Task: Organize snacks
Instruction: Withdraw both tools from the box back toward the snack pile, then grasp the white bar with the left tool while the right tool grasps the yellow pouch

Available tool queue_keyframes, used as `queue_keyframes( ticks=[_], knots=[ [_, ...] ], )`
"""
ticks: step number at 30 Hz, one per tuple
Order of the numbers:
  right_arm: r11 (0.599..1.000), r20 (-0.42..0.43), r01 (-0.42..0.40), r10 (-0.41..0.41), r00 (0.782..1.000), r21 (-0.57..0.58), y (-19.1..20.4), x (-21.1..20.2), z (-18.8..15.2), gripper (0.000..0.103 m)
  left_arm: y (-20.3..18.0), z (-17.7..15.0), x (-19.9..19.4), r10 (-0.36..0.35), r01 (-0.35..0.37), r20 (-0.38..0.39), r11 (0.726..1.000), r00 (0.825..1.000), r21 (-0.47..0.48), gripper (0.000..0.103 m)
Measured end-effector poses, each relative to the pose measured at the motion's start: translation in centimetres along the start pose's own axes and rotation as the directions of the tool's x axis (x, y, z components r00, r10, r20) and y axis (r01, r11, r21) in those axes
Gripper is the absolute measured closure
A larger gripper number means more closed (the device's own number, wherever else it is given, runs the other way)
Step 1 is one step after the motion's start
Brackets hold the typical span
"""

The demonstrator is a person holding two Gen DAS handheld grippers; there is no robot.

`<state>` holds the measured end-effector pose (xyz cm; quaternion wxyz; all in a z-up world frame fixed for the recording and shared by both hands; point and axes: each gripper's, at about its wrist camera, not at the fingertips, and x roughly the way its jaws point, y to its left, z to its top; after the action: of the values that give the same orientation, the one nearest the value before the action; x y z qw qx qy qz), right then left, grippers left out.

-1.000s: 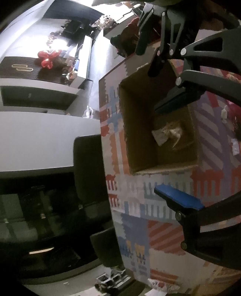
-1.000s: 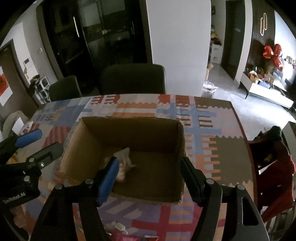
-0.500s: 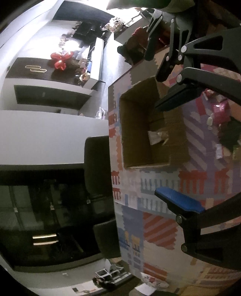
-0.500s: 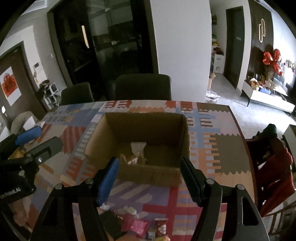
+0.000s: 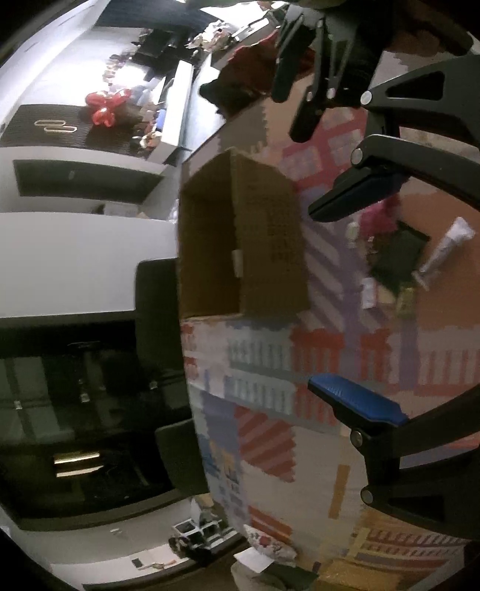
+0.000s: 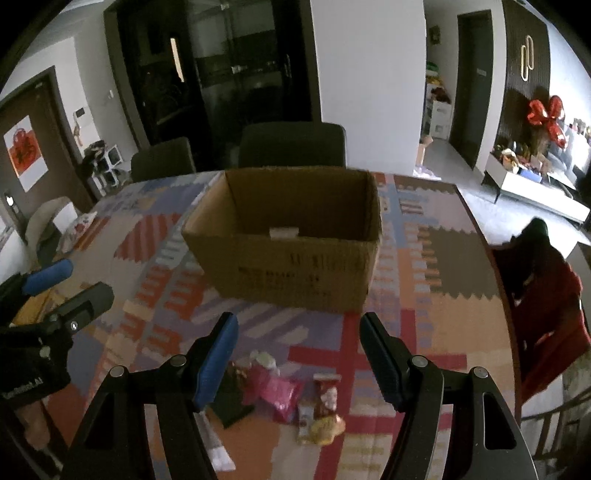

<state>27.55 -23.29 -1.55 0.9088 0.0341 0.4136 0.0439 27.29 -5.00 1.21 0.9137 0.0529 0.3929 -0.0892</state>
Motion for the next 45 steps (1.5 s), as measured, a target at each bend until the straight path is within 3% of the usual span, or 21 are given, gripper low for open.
queue_keyframes(
  ticks=[8, 16, 26, 35, 45],
  knots=[
    [1.0, -0.054, 0.023, -0.024, 0.998, -0.003, -0.6, 0.6, -3.6, 0.034, -0.8, -3.8, 1.0, -0.011, 0.011, -0.083, 1.0, 0.996, 0.004, 0.019],
    [0.999, -0.147, 0.014, -0.01, 0.989, 0.029, -1.2, 2.5, -6.6, 0.034, -1.3, -6.3, 3.2, -0.043, 0.038, -0.19, 0.999, 0.981, -0.026, 0.019],
    [0.998, -0.242, 0.052, -0.042, 0.969, 0.038, -2.3, 4.9, -9.8, 0.034, -2.2, -10.0, 6.9, -0.069, 0.059, -0.342, 0.997, 0.937, -0.04, 0.019],
    [0.997, -0.334, 0.064, -0.047, 0.941, 0.041, -3.1, 7.7, -12.2, 0.037, -2.6, -12.8, 10.2, -0.095, 0.066, -0.457, 0.995, 0.885, -0.079, 0.021],
    [0.996, -0.371, 0.047, -0.017, 0.928, 0.072, -3.6, 9.5, -12.5, 0.046, -2.6, -13.5, 12.0, -0.115, 0.067, -0.499, 0.991, 0.859, -0.114, 0.024]
  ],
)
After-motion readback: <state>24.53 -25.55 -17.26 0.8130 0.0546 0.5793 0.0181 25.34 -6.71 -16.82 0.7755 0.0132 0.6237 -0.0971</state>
